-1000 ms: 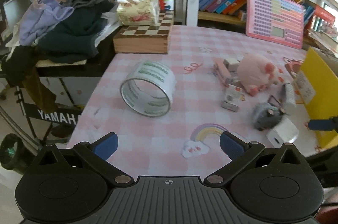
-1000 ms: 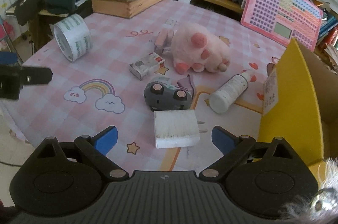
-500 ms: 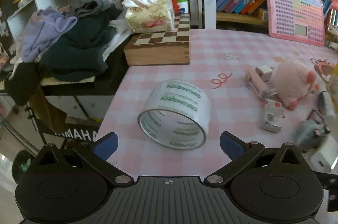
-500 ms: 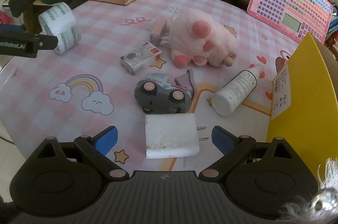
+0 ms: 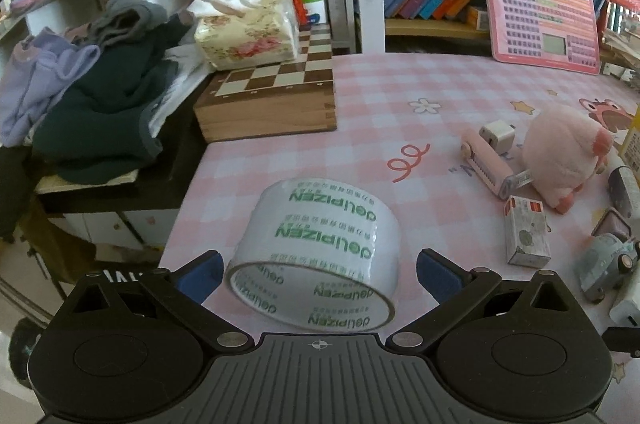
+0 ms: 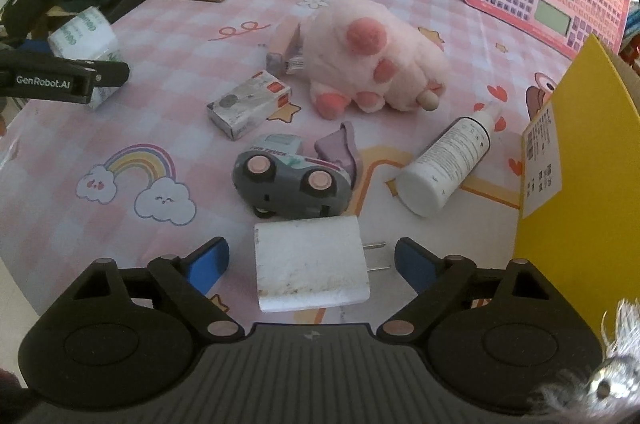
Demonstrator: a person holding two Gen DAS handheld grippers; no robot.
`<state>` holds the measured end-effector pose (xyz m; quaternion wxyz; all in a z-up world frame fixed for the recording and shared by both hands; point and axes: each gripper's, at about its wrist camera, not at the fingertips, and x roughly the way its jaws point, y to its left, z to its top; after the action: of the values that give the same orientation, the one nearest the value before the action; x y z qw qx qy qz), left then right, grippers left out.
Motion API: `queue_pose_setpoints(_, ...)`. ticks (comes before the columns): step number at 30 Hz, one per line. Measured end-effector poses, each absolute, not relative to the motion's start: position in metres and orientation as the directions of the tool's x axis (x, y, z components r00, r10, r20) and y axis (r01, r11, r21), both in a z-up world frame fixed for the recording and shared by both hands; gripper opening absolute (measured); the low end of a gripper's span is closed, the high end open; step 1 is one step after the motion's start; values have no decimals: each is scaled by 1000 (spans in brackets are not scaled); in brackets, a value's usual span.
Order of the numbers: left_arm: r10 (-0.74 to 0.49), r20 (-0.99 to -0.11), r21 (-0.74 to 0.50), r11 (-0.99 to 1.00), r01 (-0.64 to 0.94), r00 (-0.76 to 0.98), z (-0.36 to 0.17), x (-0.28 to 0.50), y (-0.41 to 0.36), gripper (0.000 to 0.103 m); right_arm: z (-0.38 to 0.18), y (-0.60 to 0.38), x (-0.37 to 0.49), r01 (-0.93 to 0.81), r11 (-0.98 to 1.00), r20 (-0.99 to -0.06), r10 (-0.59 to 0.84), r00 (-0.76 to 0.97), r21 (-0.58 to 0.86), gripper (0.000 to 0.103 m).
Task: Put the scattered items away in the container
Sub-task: 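Reach the right tool to the white charger plug and grasp it while the left tool approaches the tape roll, then grasp the clear tape roll with the left tool while the right tool lifts the plug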
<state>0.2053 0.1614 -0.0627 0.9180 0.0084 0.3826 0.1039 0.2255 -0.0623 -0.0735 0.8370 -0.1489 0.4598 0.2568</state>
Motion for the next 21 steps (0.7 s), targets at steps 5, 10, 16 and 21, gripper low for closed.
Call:
queue_pose_setpoints(5, 188, -701, 92, 980, -174, 688, -65, 208, 159, 102, -71, -65, 228, -569, 822, -840, 308, 446, -1, 67)
queue_pose_setpoints(10, 187, -710, 77, 979, -189, 678, -65, 210, 162, 89, -70, -67, 228, -575, 818, -839, 315, 443, 3, 67)
queue_pose_setpoints(16, 190, -711, 54, 975, -217, 677, -62, 205, 162, 88, -69, -69, 228, -574, 819, -837, 319, 445, 7, 67)
queue_pose_setpoints(21, 161, -688, 20, 979, -203, 707, -50, 195, 157, 88, -66, -71, 223, -573, 819, -825, 325, 462, 2, 67)
